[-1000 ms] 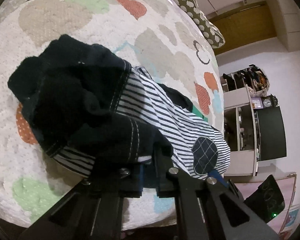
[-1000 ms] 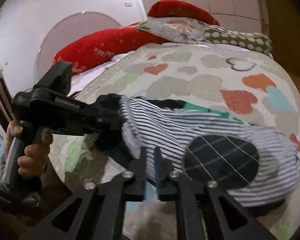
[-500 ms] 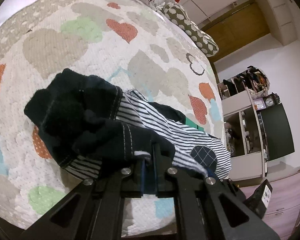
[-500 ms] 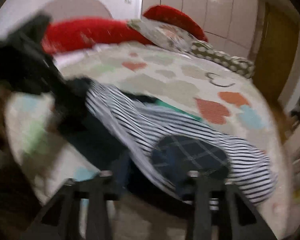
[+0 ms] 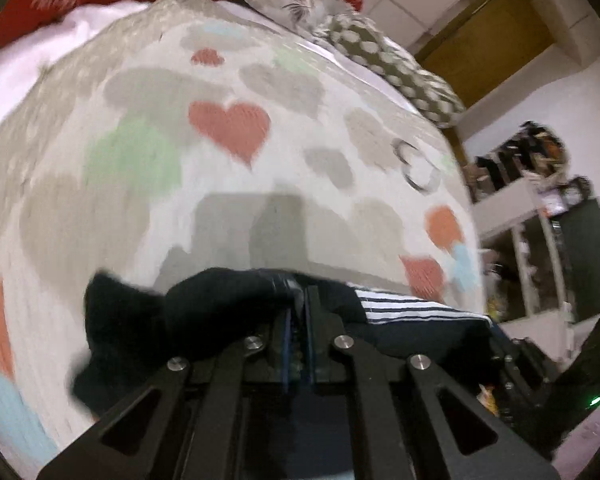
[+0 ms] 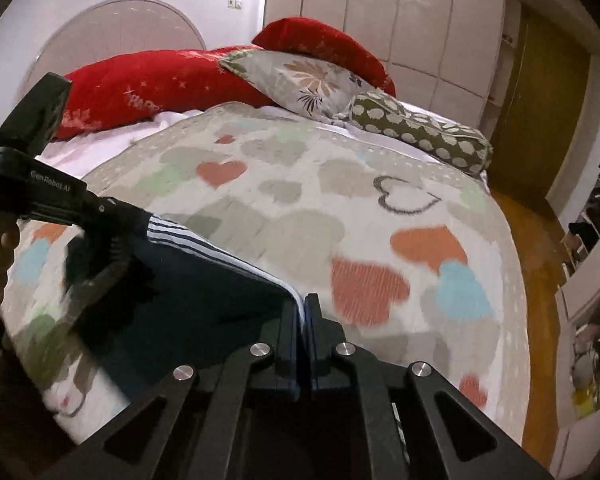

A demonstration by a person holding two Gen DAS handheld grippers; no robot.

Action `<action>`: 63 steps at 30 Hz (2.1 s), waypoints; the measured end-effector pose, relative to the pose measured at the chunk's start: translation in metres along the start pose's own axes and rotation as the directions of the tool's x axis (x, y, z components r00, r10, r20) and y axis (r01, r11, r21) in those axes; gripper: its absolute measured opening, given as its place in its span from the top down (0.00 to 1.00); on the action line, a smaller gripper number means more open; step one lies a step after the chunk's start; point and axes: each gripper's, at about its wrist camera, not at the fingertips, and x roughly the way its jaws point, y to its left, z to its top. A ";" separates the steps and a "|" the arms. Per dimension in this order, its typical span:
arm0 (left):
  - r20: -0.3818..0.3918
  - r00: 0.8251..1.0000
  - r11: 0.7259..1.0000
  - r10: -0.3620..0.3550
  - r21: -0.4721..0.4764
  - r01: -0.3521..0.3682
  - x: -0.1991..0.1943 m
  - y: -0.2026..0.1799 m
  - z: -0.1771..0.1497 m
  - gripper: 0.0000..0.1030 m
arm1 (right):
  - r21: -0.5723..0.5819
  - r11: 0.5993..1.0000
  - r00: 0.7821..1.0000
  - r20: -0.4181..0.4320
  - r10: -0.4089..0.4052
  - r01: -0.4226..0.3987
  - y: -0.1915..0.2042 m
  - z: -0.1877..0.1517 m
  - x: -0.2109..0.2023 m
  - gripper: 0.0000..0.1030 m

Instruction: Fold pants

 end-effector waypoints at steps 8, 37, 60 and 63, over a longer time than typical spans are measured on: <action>-0.064 0.995 0.995 -0.075 -0.077 0.070 0.023 0.032 0.055 0.81 | 0.396 0.915 0.991 -0.131 -0.026 0.077 -0.099 0.049 0.110 0.52; 0.026 0.997 0.982 -0.078 -0.170 0.081 -0.056 0.112 -0.092 0.49 | 0.273 0.942 0.970 -0.191 -0.148 0.197 -0.138 0.012 0.058 0.67; 0.073 0.997 0.974 -0.008 -0.226 0.025 -0.073 0.124 -0.114 0.33 | 0.483 0.876 0.996 -0.078 0.035 0.007 -0.095 -0.123 -0.022 0.82; 0.077 0.997 0.974 0.031 -0.225 -0.013 -0.067 0.125 -0.106 0.29 | 0.611 0.787 0.996 0.026 0.085 -0.083 -0.120 -0.127 -0.042 0.82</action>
